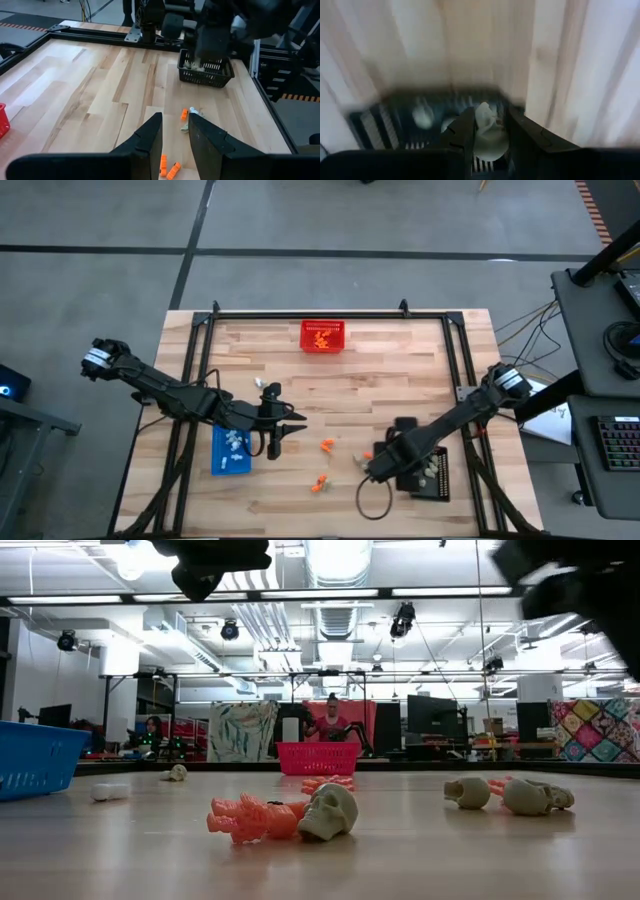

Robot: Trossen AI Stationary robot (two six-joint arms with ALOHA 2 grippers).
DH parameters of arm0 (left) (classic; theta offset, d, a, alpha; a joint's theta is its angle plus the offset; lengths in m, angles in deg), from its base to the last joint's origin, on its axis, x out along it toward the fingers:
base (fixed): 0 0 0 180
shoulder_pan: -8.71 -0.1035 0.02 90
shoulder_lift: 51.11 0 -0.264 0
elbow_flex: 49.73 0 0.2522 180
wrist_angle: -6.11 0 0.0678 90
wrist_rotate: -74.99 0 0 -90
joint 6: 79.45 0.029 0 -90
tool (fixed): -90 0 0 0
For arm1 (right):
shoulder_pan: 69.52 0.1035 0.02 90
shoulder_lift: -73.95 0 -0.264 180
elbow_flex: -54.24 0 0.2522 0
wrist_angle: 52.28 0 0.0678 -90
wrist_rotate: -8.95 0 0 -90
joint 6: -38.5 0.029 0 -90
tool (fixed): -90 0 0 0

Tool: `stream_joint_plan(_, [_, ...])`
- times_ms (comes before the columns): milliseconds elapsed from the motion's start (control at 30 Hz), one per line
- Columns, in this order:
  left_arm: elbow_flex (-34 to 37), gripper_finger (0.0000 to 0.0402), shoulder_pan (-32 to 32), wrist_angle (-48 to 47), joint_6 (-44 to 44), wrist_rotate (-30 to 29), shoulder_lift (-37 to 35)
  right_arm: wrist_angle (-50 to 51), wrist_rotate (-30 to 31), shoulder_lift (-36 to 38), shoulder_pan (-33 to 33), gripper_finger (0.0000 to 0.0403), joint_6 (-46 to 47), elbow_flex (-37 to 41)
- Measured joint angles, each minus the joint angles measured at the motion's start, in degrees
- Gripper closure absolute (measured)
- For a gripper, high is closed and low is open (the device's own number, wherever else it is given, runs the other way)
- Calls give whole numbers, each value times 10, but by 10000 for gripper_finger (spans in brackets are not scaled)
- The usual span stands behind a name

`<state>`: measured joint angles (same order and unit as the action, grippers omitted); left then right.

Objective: Sort Halloween decoration
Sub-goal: Put the gray skull toy into the black bin

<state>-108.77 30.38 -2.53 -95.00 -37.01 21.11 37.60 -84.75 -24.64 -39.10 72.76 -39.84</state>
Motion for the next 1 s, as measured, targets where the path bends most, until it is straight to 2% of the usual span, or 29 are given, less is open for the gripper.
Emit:
stream_joint_plan(67, [0,325,0,0,0,0,0,28,-15,8,11,314,23,12])
stream_joint_plan(200, [0,325,0,0,0,0,0,21,-27,31,39,314,65,45])
stream_joint_plan(500, [0,325,0,3,0,0,0,-67,-34,44,99,314,142,106])
stream_joint_plan(600, [0,325,0,5,0,0,0,-74,-7,40,106,314,152,131])
stream_joint_plan(800, [0,325,0,9,0,0,0,-110,-7,40,106,314,153,181])
stream_joint_plan(1000, [0,325,0,9,0,0,0,-112,-7,40,106,297,150,190])
